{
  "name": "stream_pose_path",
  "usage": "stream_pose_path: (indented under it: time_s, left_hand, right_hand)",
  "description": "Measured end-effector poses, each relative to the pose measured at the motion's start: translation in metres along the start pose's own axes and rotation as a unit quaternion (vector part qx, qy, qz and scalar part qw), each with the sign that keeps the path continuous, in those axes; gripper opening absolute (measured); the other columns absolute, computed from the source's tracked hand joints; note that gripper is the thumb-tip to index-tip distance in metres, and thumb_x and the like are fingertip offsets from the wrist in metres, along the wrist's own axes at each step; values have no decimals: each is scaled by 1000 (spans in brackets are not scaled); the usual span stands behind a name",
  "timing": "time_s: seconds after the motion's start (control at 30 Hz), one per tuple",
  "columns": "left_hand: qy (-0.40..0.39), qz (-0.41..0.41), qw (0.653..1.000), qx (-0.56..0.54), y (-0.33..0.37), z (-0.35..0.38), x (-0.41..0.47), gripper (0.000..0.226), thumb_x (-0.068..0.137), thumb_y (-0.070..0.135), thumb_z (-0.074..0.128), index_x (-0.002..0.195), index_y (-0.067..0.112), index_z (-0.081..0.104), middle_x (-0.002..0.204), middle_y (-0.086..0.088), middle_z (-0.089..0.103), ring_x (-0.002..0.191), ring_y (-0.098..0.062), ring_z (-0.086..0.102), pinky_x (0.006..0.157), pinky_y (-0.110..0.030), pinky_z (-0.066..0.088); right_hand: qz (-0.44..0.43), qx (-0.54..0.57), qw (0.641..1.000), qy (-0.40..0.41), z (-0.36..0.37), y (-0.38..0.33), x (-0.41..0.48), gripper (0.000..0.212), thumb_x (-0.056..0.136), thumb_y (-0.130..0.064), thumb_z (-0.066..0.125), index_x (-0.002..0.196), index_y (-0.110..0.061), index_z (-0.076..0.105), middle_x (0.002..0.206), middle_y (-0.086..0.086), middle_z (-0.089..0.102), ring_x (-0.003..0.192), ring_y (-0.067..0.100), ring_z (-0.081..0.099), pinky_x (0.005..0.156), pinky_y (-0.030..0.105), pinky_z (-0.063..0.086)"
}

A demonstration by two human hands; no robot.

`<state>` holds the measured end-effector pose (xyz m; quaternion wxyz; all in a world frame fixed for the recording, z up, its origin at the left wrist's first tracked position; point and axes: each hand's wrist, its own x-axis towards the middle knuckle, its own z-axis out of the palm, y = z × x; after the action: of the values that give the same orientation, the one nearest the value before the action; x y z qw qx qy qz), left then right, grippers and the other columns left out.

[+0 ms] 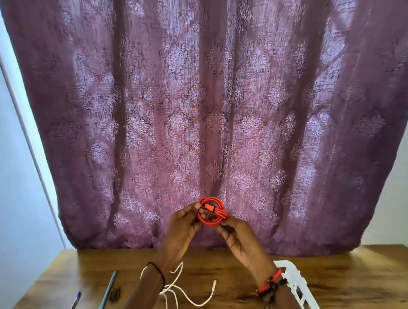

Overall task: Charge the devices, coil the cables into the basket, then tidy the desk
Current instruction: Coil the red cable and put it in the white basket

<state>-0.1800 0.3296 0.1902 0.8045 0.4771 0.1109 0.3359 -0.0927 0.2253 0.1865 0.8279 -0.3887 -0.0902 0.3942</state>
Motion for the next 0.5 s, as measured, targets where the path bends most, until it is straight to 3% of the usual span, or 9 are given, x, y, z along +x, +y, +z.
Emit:
stream_pose_path:
  time_s: [0.1,0.17,0.27,0.37,0.43,0.5]
  left_hand:
    - [-4,22,999,28,1,1,0,21,93,-2,42,99,-6,62,74,-5,73,66,-7,68,64,-16,56]
    - [3,32,997,66,1,1,-1,21,93,-1,42,101,-3,62,70,-1,72,62,-4,66,57,-14,53]
    - [27,76,980,184,-3,-3,3,22,92,2,48,95,12,68,65,1,67,55,-4,55,51,-19,44]
    - [17,98,952,289,-5,-9,9,23,91,4,53,96,19,70,68,4,66,62,-8,52,55,-21,42]
    - [-7,107,931,350,-4,-11,11,23,91,-1,50,106,9,65,61,20,65,56,11,53,56,-8,42]
    - [-30,119,906,405,-4,-13,10,22,90,-1,51,106,3,65,65,14,66,51,17,49,56,-3,38]
  right_hand:
    - [-1,-13,1000,-19,1,1,-3,28,81,20,44,67,4,63,60,8,68,57,12,68,54,17,55]
    - [-45,-91,994,-27,5,7,-4,20,79,16,56,74,0,68,66,4,72,65,10,69,64,16,55]
    - [-108,-167,980,5,4,15,0,14,76,5,67,80,-7,72,75,5,73,76,15,67,81,25,53]
    - [-111,-154,981,37,0,16,5,12,77,7,65,86,1,70,72,6,72,72,16,65,71,21,54]
    - [-100,-152,982,37,-2,15,5,11,79,8,62,86,2,68,68,3,71,67,13,66,65,17,55]
    - [-85,-143,986,26,-2,14,5,12,81,9,59,89,5,66,66,2,72,63,9,68,63,15,56]
